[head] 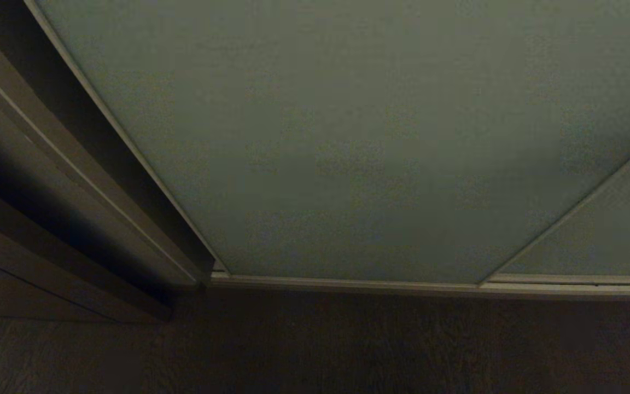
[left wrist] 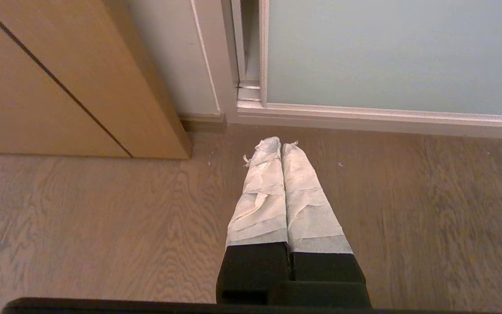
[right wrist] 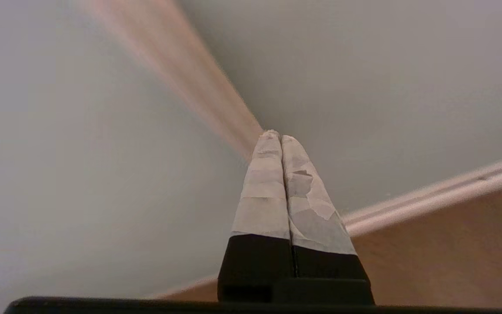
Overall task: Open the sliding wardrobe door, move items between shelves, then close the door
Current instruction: Close the door
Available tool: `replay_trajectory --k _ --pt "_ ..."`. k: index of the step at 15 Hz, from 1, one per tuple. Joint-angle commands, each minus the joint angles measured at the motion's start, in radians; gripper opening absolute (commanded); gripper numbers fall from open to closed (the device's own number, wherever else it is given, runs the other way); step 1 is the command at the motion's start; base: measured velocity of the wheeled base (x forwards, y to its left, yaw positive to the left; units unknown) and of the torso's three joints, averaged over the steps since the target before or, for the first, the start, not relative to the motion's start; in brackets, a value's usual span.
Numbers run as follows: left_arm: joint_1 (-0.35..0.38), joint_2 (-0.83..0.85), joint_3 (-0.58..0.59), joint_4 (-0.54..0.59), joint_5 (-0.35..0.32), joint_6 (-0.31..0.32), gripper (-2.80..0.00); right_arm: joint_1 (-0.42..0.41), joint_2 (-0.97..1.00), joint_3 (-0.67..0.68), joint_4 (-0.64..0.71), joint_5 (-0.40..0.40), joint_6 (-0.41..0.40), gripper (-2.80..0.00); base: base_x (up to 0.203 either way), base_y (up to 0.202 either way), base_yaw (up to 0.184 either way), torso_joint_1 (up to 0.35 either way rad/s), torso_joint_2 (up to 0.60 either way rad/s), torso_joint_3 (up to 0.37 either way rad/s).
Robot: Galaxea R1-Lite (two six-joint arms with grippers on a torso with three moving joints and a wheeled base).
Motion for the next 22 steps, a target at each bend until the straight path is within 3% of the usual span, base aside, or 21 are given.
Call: replay_trajectory --k 1,4,10,17,22 --pt "0.001 0.001 0.0 0.0 0.0 0.0 -2.8 0.042 0.105 -0.072 0.0 0.0 0.027 -2.8 0.0 0.0 0.0 0.0 0.0 0.0" --pt "0.0 0.001 0.0 0.0 0.0 0.0 -2.8 0.085 0.165 -0.117 -0.002 -0.006 0.042 -2.8 0.0 0.0 0.0 0.0 0.0 0.0" --pt "0.0 0.001 0.0 0.0 0.0 0.0 -2.8 0.092 0.186 -0.134 -0.037 -0.027 0.045 -2.8 0.0 0.0 0.0 0.0 0.0 0.0" --pt "0.0 0.001 0.0 0.0 0.0 0.0 -2.8 0.181 0.137 -0.098 -0.037 -0.065 0.045 -2.8 0.0 0.0 0.0 0.0 0.0 0.0" --pt "0.0 0.001 0.0 0.0 0.0 0.0 -2.8 0.201 0.102 -0.029 -0.032 -0.071 0.044 -2.8 0.0 0.0 0.0 0.0 0.0 0.0"
